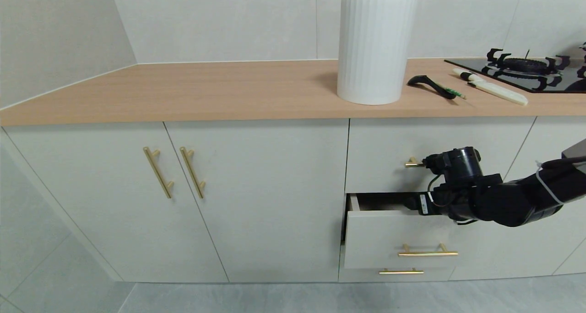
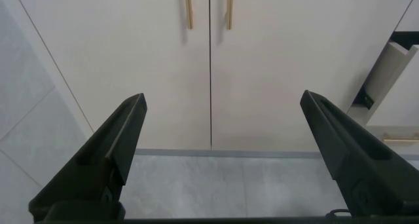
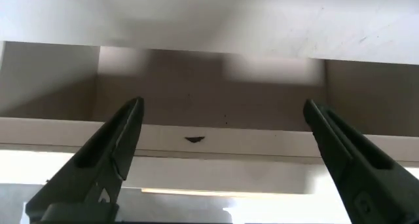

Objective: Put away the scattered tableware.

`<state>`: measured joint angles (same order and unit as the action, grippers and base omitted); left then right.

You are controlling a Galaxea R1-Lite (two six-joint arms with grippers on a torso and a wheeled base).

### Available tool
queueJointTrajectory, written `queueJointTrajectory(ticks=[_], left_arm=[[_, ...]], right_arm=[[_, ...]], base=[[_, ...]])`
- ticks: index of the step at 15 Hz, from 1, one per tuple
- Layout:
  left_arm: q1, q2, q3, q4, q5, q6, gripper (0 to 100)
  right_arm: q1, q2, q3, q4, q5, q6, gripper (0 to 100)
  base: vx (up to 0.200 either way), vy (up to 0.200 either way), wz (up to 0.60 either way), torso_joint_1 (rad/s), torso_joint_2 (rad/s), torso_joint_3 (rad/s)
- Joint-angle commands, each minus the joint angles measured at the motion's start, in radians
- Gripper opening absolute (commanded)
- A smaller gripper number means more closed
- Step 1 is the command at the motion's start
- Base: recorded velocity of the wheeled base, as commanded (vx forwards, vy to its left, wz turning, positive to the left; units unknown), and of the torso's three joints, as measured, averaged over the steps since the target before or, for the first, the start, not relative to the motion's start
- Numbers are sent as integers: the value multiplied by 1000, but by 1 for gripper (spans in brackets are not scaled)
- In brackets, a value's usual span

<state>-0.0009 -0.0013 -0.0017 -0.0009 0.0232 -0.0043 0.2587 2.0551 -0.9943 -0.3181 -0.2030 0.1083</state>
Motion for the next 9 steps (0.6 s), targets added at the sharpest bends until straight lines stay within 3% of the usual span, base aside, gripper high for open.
queueJointTrajectory(ticks=[1, 9], left_arm=[[1, 1, 0, -1, 1, 0, 100], [1, 1, 0, -1, 0, 0, 100]], right_arm=[[1, -18, 5, 27, 2, -1, 100], [1, -102, 29, 195, 5, 2, 100]], base=[[0, 0, 0, 0, 0, 0], [0, 0, 0, 0, 0, 0]])
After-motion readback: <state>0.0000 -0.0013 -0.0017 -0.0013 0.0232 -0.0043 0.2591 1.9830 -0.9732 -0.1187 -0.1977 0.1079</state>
